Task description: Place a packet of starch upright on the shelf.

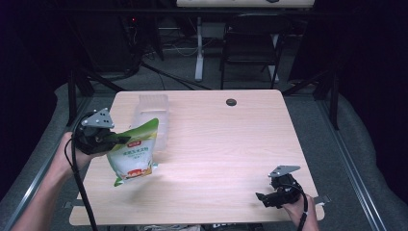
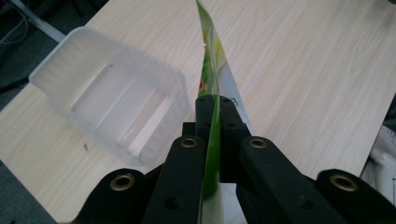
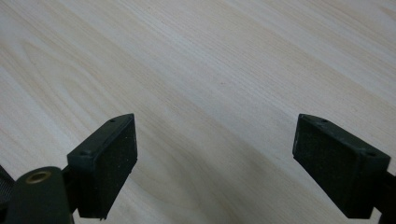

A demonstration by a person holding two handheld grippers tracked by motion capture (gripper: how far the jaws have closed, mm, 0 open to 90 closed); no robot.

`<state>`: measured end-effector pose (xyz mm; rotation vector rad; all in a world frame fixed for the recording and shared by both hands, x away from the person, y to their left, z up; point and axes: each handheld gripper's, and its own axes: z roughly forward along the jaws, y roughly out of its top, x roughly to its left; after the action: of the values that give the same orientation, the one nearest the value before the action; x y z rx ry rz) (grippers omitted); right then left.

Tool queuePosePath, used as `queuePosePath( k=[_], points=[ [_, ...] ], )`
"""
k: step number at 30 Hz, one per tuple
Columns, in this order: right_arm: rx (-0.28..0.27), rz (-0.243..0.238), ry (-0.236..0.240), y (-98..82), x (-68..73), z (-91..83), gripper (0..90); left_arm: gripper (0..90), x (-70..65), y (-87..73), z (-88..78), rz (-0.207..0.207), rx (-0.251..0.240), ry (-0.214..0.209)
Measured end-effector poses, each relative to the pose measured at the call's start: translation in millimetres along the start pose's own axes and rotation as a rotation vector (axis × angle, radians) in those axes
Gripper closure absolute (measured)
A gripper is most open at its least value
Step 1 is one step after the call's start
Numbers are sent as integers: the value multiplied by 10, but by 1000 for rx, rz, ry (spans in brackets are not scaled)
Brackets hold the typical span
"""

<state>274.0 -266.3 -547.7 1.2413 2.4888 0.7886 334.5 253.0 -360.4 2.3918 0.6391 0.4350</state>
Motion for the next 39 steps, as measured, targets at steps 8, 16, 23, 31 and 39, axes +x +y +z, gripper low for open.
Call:
queuePosePath(
  k=[8, 16, 23, 31, 39],
  points=[
    [-9, 8, 0, -3, -3, -3, 127, 900, 77, 188, -74, 26, -14, 32],
    [-3, 14, -8, -3, -7, 2, 105, 900, 205, 365, -161, 56, -24, 68],
    [1, 3, -18, 5, -5, -10, 54, 900, 339, 480, -182, 66, -28, 102],
    [9, -11, -61, 53, 56, -44, 0, 900, 510, 563, -185, 73, -36, 147],
    [-8, -31, -106, 88, 105, -100, 13, 900, 666, 603, -138, 76, -45, 179]
  ],
)
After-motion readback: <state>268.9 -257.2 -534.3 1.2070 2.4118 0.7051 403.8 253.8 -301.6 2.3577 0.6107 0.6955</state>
